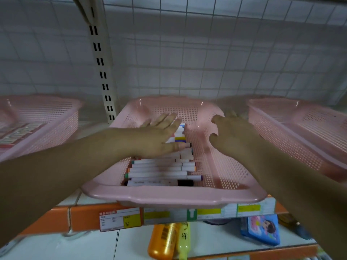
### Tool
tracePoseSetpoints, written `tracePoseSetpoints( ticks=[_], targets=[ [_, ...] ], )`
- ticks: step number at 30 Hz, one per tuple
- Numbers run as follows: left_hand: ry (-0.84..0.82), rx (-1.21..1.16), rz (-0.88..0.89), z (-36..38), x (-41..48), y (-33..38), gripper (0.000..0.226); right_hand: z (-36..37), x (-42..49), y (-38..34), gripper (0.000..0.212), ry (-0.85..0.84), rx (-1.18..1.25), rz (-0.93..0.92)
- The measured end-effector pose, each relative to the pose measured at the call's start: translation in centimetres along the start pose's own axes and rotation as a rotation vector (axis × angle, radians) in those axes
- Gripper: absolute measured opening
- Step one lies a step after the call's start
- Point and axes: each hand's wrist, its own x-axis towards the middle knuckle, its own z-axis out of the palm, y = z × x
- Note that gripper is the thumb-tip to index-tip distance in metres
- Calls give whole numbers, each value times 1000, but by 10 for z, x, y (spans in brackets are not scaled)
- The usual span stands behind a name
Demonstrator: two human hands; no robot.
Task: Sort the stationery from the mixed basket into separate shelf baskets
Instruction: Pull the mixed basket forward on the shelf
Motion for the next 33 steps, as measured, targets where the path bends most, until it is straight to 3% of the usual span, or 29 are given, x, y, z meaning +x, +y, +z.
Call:
tracePoseSetpoints(
  ticks=[10,17,22,33],
  targets=[
    [249,7,-90,-19,-51,-40,83,-10,-1,-62,43,78,-19,-375],
    [453,-42,-70,-19,-136,-103,125,-25,-17,-144,44,132,53,-505],
    [554,-14,-152,-10,-221,-152,76,-29,-41,-235,46,232,149,-620],
    [601,-34,-378,22,-398,-282,65,-14,-92,-439,50,237,219,-798]
  ],
)
